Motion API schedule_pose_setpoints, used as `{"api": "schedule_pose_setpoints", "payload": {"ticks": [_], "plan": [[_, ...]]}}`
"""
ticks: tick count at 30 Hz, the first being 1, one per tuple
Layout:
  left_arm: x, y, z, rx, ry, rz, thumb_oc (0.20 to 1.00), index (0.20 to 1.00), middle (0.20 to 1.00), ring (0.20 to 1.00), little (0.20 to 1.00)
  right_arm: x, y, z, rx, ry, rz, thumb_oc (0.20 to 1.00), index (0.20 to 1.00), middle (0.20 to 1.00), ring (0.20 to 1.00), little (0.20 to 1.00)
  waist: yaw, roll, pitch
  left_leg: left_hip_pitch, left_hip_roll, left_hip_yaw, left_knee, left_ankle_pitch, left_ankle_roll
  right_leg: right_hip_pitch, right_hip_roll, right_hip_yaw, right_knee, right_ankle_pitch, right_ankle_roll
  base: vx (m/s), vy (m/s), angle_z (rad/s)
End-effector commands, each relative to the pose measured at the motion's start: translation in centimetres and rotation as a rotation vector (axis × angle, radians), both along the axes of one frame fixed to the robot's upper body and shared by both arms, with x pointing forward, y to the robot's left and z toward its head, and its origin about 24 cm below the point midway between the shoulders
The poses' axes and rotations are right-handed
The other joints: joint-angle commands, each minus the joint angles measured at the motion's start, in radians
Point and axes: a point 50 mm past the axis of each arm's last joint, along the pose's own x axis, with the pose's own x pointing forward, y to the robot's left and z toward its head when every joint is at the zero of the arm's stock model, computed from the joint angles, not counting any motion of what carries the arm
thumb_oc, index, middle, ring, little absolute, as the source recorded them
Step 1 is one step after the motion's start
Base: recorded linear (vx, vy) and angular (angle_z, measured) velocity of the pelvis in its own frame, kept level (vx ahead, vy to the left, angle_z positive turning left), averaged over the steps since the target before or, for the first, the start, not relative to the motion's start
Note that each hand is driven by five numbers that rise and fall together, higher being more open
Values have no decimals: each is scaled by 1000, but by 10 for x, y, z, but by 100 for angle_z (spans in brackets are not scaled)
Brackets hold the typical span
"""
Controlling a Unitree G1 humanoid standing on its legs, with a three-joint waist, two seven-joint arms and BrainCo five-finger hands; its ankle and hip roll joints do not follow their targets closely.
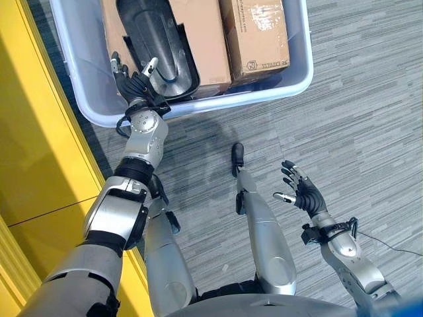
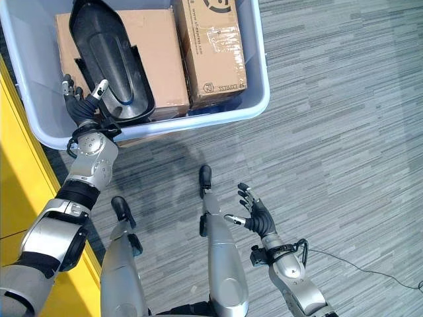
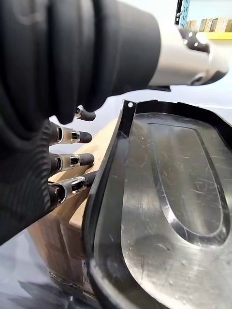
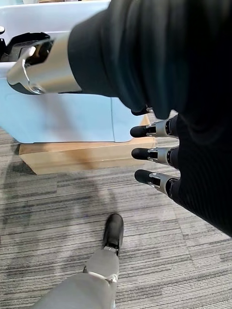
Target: Move parts from the plastic box to the shelf.
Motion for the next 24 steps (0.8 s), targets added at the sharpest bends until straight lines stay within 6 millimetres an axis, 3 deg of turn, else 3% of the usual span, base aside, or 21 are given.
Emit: {"api": "schedule_pose_setpoints", "payload": {"ticks": [1, 14, 24], "plan": [[-1, 10, -26, -29, 103, 35, 1000, 1000, 1000, 1000, 1000, -8, -16, 8, -55, -20, 0, 1000, 1000, 1000, 1000, 1000, -17, 11, -11, -55, 8, -107, 57, 10, 27, 42, -39, 83, 181, -203, 87, 0, 0, 0], [4, 23, -43, -49, 245, 68, 1000, 1000, 1000, 1000, 1000, -10, -19, 8, -61, -13, 8, 1000, 1000, 1000, 1000, 1000, -25, 9, -14, -68, 11, -109, 63, 9, 26, 23, -36, 85, 196, -208, 88, 0, 0, 0], [10, 36, -26, 40, 299, 91, 1000, 1000, 1000, 1000, 1000, -10, -21, 8, -44, -4, 16, 1000, 1000, 1000, 1000, 1000, -38, 2, -17, -88, 15, -113, 65, 10, 23, 2, -29, 88, 202, -207, 90, 0, 0, 0]]}}
